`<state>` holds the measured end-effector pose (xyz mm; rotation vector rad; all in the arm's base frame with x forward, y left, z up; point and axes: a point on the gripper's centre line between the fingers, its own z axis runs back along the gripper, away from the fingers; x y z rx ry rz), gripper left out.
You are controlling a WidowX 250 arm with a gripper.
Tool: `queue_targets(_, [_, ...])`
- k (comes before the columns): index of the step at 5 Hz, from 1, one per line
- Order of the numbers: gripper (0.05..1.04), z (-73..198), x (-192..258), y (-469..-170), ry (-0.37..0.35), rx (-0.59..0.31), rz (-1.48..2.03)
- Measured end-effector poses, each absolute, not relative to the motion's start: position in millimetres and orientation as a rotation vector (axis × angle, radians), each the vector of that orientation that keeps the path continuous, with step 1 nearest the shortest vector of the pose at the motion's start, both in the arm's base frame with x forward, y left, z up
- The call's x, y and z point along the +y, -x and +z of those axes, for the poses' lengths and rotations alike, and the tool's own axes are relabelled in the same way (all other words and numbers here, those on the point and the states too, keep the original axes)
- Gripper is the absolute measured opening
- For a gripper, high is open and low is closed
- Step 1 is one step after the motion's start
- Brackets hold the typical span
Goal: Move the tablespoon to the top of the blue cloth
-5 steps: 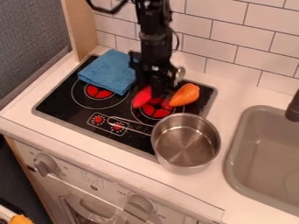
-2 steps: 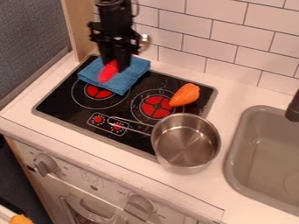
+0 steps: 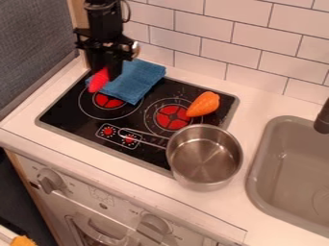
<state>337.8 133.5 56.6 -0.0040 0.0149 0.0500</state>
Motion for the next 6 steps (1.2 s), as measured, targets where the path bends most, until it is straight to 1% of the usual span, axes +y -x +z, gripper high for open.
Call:
queue_targets(1, [0.381,45,139,-343,0.003,0.033,0.047])
queue_targets(2, [0.488,35,140,-344,0.013,0.076,0.025])
queue_targets(3, [0.79,30,139,-345,0.033,0.091,0.003])
queue_targets(4, [0.998,28,136,-344,0.041,0.083,-0.014])
queue_targets(5, [1.006,44,131,-344,0.019,0.035,-0.036])
queue_targets(6, [1.0,49,125,-344,0.012,0.004,-0.038])
